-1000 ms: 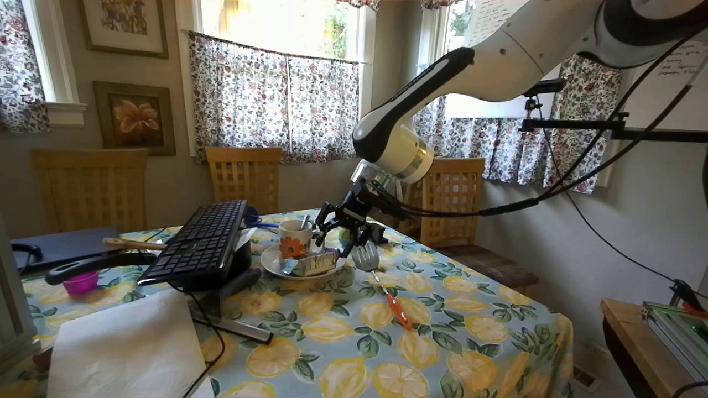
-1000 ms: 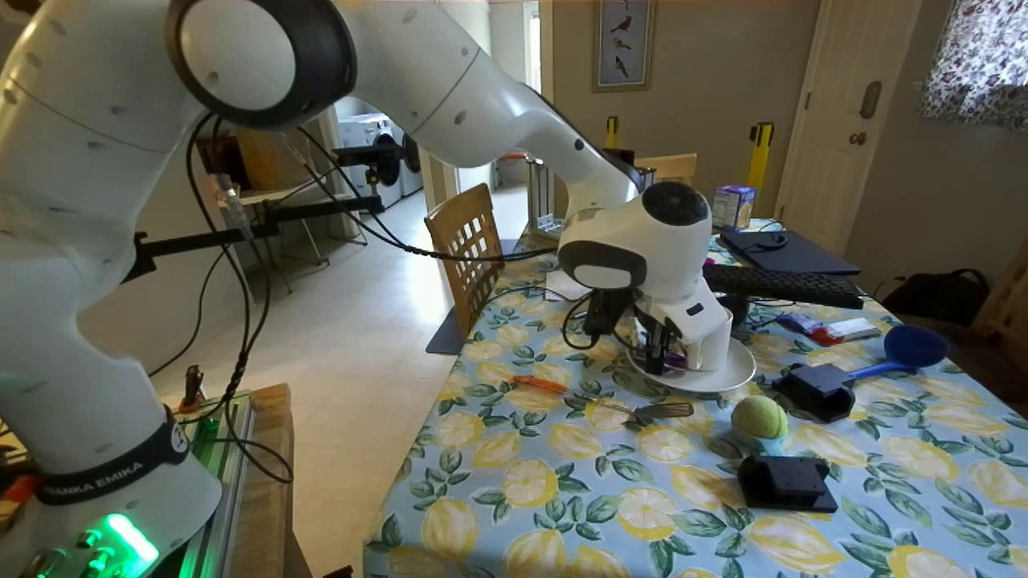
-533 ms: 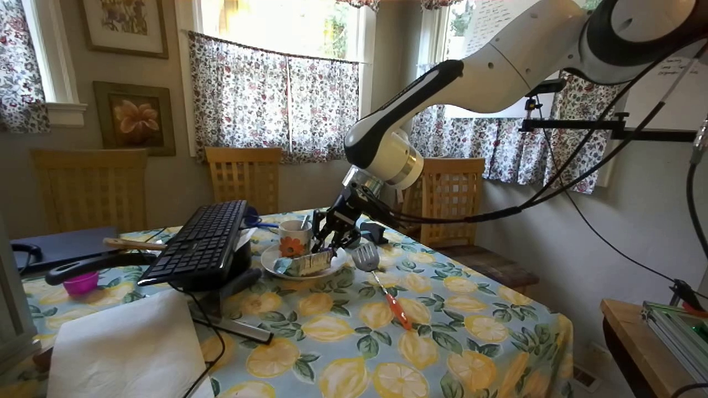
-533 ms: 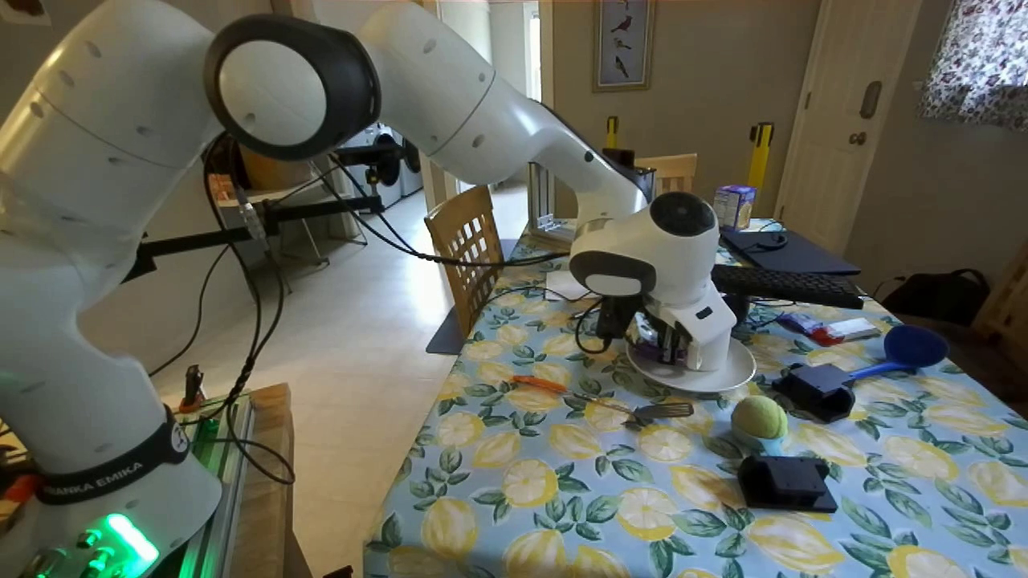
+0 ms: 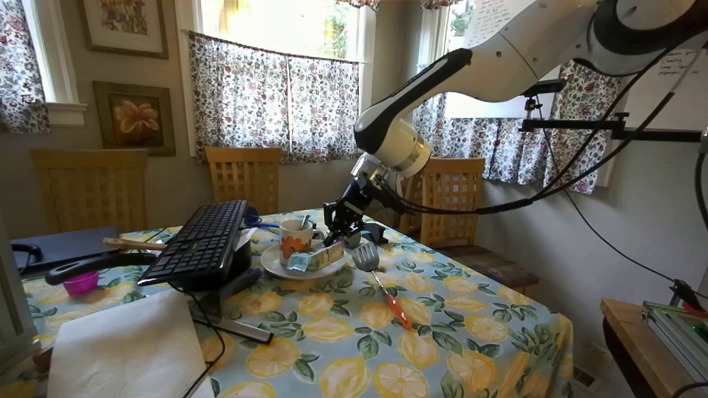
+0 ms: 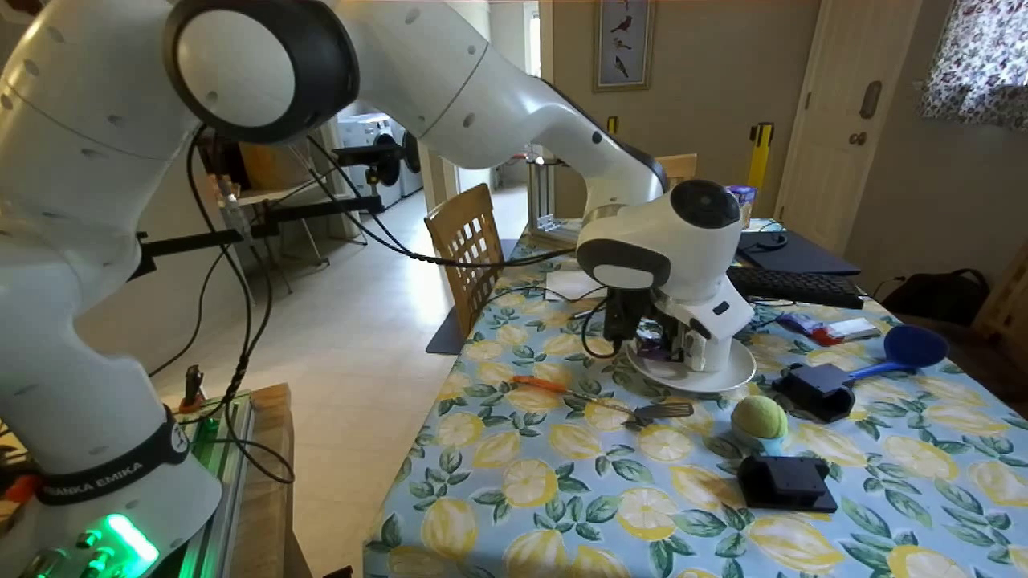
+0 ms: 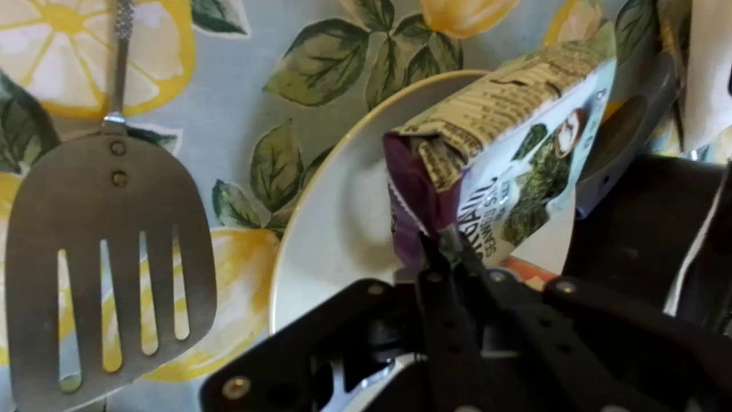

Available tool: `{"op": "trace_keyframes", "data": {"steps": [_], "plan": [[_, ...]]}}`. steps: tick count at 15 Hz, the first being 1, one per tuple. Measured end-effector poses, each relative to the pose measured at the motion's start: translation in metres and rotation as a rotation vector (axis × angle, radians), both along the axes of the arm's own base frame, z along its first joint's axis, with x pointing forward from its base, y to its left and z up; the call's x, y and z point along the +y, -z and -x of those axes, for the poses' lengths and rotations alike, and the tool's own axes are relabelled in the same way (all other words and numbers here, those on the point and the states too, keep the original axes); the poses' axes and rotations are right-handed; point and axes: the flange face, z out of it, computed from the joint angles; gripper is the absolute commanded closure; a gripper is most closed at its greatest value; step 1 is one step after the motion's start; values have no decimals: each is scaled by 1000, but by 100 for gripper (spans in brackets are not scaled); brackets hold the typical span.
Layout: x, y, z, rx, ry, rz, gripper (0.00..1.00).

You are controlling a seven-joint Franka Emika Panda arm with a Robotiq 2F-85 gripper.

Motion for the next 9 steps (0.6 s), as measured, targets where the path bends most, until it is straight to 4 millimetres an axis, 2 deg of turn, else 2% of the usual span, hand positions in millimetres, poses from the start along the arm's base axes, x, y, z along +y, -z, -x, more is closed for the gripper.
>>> {"op": "trace_keyframes", "data": {"steps": [5,9], "plan": [[-19,-31,35,-45,-286,-26,98],[-15,-37,57,-86,-509,-39,98]]}}
